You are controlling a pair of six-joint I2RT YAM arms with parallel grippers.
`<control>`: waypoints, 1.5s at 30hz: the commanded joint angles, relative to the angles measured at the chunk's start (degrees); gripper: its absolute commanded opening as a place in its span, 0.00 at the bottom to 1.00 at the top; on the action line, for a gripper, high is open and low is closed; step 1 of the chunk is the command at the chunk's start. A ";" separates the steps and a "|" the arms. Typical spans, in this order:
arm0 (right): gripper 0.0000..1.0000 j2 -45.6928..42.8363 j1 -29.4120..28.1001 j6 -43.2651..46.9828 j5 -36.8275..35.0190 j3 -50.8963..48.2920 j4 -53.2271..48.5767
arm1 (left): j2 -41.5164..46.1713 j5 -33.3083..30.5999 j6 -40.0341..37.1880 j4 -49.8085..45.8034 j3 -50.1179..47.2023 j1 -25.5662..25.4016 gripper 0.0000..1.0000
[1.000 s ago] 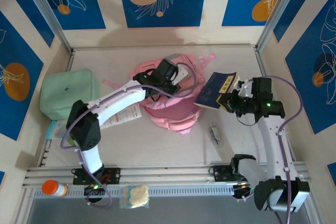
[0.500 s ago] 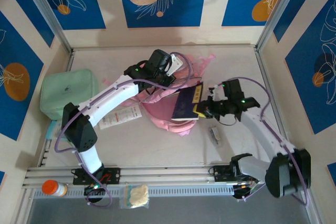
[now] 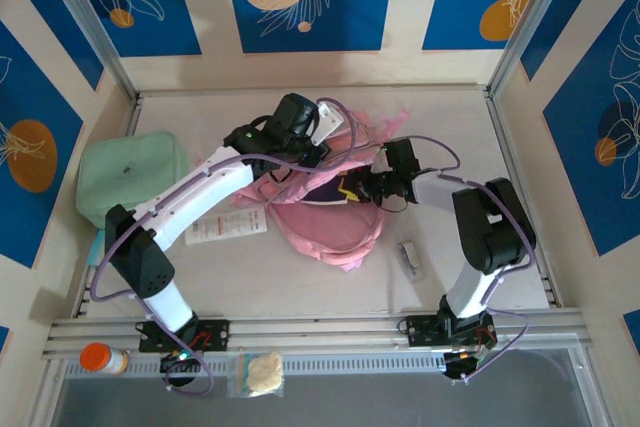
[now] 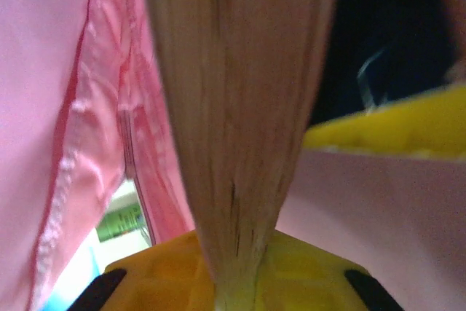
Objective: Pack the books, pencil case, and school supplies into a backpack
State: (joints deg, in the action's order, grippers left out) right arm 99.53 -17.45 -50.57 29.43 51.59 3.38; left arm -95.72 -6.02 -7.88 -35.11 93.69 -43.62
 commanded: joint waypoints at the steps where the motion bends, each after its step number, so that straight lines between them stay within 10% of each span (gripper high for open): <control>1: 0.30 -0.26 1.57 0.35 -1.64 2.02 0.51 | 3.61 0.72 0.61 5.16 0.62 0.17 0.00; 8: 0.41 -13.56 -3.61 -0.21 -18.60 -3.87 -13.38 | 3.71 1.07 1.08 5.99 -0.26 0.36 0.00; 20: 0.00 -10.62 -12.73 -9.51 -30.40 -8.41 -1.84 | 3.31 1.27 2.23 5.92 -0.12 0.54 0.00; 25: 0.00 -7.50 -7.30 -13.86 -29.49 -9.36 13.68 | 3.78 2.13 3.37 6.55 -1.04 0.52 0.00; 33: 0.00 -10.07 -7.84 -10.16 -27.01 -8.60 10.28 | 3.94 2.57 5.52 7.60 -3.76 0.59 0.00; 45: 0.08 -44.31 -9.23 -0.14 -38.16 -10.12 -30.90 | 0.64 12.05 19.00 14.28 -11.50 0.82 0.09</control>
State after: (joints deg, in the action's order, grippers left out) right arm 59.51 -27.16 -55.20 -4.49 40.10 -13.30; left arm -95.18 0.84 4.89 -27.03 84.05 -43.18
